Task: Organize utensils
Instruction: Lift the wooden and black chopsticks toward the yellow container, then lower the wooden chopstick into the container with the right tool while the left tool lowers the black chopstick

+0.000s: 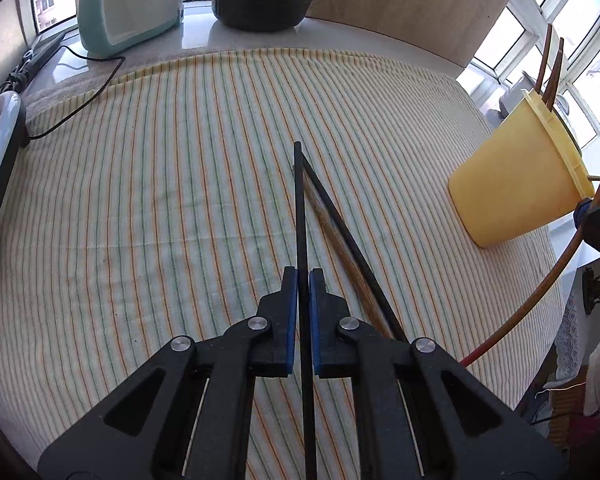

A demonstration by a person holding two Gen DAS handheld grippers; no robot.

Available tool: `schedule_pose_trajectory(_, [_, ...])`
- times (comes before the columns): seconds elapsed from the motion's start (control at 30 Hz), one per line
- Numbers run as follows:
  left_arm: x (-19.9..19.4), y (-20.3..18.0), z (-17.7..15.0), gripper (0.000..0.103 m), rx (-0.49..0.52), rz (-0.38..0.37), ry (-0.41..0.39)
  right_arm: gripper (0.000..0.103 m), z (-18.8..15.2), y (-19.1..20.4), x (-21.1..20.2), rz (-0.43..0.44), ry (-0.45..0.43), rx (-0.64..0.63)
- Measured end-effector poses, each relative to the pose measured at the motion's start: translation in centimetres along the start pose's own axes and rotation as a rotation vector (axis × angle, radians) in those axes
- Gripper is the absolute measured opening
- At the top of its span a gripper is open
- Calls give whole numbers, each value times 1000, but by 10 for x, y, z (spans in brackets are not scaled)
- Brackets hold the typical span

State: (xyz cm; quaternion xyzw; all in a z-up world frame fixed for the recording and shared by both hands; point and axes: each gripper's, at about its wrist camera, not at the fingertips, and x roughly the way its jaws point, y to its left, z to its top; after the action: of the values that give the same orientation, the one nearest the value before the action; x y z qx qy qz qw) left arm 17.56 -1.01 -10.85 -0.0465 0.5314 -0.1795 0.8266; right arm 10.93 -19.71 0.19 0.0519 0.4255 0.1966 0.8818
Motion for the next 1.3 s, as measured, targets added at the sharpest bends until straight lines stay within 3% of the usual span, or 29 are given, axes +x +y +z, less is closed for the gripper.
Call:
schedule_pose_trajectory(0.23, [-62, -18, -17, 3, -11, -85, -218, 4, -4, -8, -25, -8, -62, 20])
schedule_pose_trajectory(0.47, [-105, -37, -16, 3, 14, -128, -349, 3, -1, -7, -47, -14, -114, 14])
schedule_pose_trajectory(0.87, [-155, -75, 1, 3, 99, -190, -465, 3, 16, -13, -94, -3, -217, 17])
schedule_pose_trajectory(1.3, [-182, -110, 29, 3, 151, -247, -554, 3, 33, -40, -140, -63, -313, 43])
